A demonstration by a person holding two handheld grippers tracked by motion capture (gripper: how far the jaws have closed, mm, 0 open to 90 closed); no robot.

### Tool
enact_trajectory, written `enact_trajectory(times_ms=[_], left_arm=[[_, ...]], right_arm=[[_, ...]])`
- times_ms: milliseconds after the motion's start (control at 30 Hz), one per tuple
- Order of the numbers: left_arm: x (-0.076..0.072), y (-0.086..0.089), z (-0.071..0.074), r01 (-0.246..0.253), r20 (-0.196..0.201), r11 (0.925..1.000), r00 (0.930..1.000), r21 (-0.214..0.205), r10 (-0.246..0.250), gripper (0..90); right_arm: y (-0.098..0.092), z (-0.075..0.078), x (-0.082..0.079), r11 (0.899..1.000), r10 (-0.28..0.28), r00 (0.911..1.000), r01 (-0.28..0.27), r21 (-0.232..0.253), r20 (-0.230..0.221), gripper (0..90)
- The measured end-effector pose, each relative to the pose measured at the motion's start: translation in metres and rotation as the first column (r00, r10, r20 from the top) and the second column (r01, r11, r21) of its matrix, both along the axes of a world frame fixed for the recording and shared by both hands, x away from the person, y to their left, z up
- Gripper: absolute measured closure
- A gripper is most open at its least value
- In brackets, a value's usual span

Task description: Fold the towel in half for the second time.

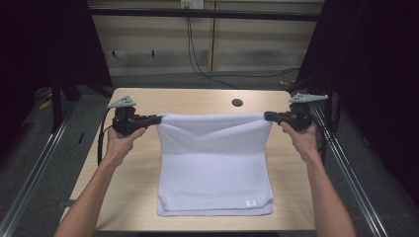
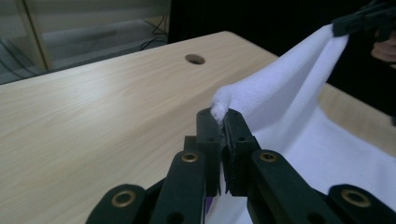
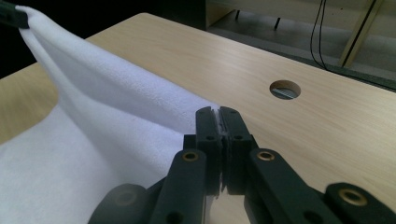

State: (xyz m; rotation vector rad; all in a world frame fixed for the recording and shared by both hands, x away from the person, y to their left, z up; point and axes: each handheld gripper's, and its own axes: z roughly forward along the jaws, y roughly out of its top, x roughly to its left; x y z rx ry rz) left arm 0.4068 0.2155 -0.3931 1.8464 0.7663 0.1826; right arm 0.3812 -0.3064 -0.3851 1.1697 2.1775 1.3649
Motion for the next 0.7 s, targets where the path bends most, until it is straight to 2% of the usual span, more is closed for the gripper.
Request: enact_trajectory(times_ms=[67, 133, 200, 300, 400, 433, 467, 500, 567, 633, 700], left_arm=[[-0.009, -0.002, 0.005, 0.013, 0.007, 0.9994, 0.9999, 0.032, -0.013, 87.0], [-0.022, -0.001, 0.007, 0.039, 0.014, 0.9992, 0.9991, 0.000, -0.039, 86.9], [-0.038, 0.000, 0.004, 0.059, 0.020, 0.9982, 0.9980, 0.006, -0.059, 86.9], [-0.064, 0.004, -0.010, 0.096, -0.003, 0.9946, 0.9954, 0.038, -0.096, 86.8], [-0.089, 0.010, -0.027, 0.133, -0.037, 0.9902, 0.9906, 0.043, -0.131, 86.5], [-0.097, 0.011, -0.031, 0.140, -0.044, 0.9889, 0.9895, 0.050, -0.138, 86.5], [-0.104, 0.012, -0.036, 0.152, -0.051, 0.9865, 0.9875, 0.060, -0.149, 86.3], [-0.112, 0.012, -0.041, 0.165, -0.064, 0.9845, 0.9848, 0.059, -0.161, 86.1], [-0.125, 0.011, -0.052, 0.196, -0.106, 0.9767, 0.9768, 0.087, -0.186, 85.8], [-0.137, 0.009, -0.064, 0.243, -0.146, 0.9631, 0.9634, 0.117, -0.225, 84.7], [-0.148, 0.010, -0.074, 0.275, -0.182, 0.9529, 0.9509, 0.127, -0.251, 84.0]], right_arm=[[-0.002, 0.005, -0.008, 1.000, 0.013, 0.9999, -0.013, -0.006, 0.007, 87.6], [-0.001, 0.009, -0.019, 1.000, 0.031, 0.9993, -0.030, -0.008, 0.023, 87.5], [0.001, 0.008, -0.033, 0.998, 0.056, 0.9981, -0.055, -0.032, 0.028, 87.6], [0.001, 0.000, -0.059, 0.995, 0.088, 0.9959, -0.087, -0.056, 0.021, 87.5], [-0.002, -0.014, -0.088, 0.993, 0.113, 0.9936, -0.112, -0.043, 0.009, 87.5], [-0.003, -0.020, -0.097, 0.992, 0.122, 0.9925, -0.122, -0.024, 0.000, 87.5], [-0.002, -0.026, -0.106, 0.991, 0.133, 0.9910, -0.133, -0.031, -0.013, 87.4], [-0.001, -0.032, -0.114, 0.989, 0.139, 0.9899, -0.140, -0.041, -0.029, 87.3], [0.000, -0.043, -0.130, 0.986, 0.159, 0.9859, -0.161, -0.041, -0.051, 87.2], [0.001, -0.054, -0.145, 0.985, 0.160, 0.9845, -0.164, -0.058, -0.072, 86.8], [0.000, -0.067, -0.159, 0.980, 0.188, 0.9750, -0.194, -0.048, -0.120, 85.8]])
